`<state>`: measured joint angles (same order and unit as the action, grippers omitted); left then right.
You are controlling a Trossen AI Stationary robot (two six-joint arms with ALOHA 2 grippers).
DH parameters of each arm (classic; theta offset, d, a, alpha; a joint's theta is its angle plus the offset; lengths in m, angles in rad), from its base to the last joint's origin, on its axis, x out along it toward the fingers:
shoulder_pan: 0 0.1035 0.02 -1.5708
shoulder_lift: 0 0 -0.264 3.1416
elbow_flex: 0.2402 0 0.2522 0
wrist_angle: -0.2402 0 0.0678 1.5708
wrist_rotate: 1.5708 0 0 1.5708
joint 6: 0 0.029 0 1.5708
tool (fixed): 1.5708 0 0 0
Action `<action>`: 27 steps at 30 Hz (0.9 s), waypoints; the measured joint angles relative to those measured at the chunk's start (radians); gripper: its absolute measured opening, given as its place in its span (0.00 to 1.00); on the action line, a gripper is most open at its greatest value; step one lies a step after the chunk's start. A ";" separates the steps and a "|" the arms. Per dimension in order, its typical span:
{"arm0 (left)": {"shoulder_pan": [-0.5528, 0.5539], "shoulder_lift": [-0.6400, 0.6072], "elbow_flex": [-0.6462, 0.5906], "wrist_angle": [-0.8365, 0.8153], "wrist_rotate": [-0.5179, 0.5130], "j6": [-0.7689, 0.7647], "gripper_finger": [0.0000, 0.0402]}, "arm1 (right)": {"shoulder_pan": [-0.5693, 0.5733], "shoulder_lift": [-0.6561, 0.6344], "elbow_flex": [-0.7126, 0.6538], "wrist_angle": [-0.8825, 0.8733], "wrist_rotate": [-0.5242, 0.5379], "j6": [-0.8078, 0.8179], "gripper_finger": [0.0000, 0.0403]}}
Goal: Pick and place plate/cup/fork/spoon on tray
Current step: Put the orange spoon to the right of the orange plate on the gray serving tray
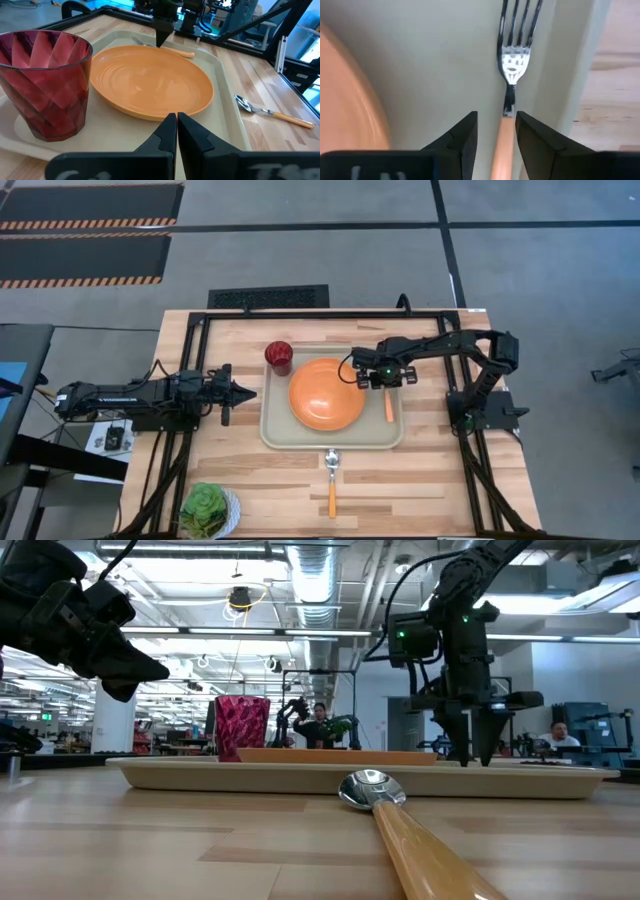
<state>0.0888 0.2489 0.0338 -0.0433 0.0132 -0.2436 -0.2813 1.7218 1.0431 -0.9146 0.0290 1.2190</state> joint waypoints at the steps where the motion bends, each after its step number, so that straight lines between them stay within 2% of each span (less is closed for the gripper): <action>1: 0.000 0.000 0.000 0.000 0.000 0.000 0.00 | 0.000 0.000 0.008 -0.010 0.002 -0.006 0.39; 7: 0.000 0.000 0.000 0.000 -0.001 0.002 0.00 | 0.016 0.000 0.072 -0.093 0.017 -0.019 0.35; 14: 0.000 0.000 0.000 0.000 -0.001 0.014 0.00 | 0.080 -0.009 0.134 -0.188 0.047 -0.053 0.19; 20: 0.000 0.000 0.000 0.000 -0.001 0.015 0.00 | 0.267 -0.028 0.137 -0.130 0.114 0.027 0.02; 24: 0.000 0.000 0.000 0.000 -0.001 0.015 0.00 | 0.421 -0.028 0.137 -0.077 0.182 0.153 0.05; 27: 0.000 0.000 0.000 0.000 -0.001 0.015 0.00 | 0.533 -0.028 0.137 -0.014 0.289 0.206 0.06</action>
<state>0.0891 0.2485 0.0338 -0.0434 0.0120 -0.2284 0.2519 1.6936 1.1801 -0.9290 0.3179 1.4248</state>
